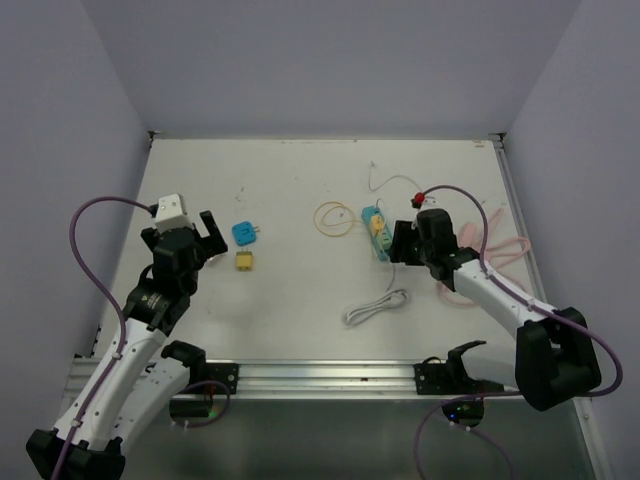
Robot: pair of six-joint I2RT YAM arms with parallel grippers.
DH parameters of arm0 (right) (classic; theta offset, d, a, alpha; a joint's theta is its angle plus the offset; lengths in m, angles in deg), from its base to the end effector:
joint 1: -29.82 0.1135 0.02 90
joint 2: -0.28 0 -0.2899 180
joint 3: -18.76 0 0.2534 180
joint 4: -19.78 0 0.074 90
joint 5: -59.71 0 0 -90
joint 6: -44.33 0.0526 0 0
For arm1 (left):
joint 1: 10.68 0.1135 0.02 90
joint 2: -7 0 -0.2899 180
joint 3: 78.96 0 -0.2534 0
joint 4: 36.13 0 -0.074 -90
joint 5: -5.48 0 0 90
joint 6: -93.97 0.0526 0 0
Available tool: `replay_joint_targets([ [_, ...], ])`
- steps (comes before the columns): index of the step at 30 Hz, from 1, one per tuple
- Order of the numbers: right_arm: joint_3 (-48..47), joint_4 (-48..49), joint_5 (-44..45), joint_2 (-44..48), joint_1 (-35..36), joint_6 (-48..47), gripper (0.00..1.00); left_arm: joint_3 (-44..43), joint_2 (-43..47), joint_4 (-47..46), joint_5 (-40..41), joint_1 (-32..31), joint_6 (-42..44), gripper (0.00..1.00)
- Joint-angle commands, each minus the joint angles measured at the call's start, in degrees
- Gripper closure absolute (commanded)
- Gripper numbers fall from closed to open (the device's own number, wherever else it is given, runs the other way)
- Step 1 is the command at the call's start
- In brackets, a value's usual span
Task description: Pull the plug off the socket
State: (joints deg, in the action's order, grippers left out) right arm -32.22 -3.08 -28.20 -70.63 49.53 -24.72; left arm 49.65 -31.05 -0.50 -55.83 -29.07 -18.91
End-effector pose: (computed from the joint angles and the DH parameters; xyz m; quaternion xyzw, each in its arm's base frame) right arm 0.2419 0.0846 0.2151 0.0172 0.9160 0.1234 0.3812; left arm 0.1498 -0.0232 0.3051 -0.1694 0.7985 0.0023 0.5776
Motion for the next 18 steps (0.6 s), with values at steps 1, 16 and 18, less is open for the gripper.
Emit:
replay_joint_targets([
  [1,-3.23,1.00,3.43,1.57,-0.19,-1.44,0.41,0.08,-0.28,-2.25,-0.56,0.46,1.52,0.00],
  [16,-19.84,-4.36,0.30,-17.49,-5.73,-2.92,0.46,0.16,-0.72,-2.33,-1.44,0.46,1.78,0.00],
  [18,-22.92,-4.72,-1.91,-21.53,-5.82,-4.60,0.48,0.34,-0.72,-2.51,-1.96,0.46,1.87,0.00],
])
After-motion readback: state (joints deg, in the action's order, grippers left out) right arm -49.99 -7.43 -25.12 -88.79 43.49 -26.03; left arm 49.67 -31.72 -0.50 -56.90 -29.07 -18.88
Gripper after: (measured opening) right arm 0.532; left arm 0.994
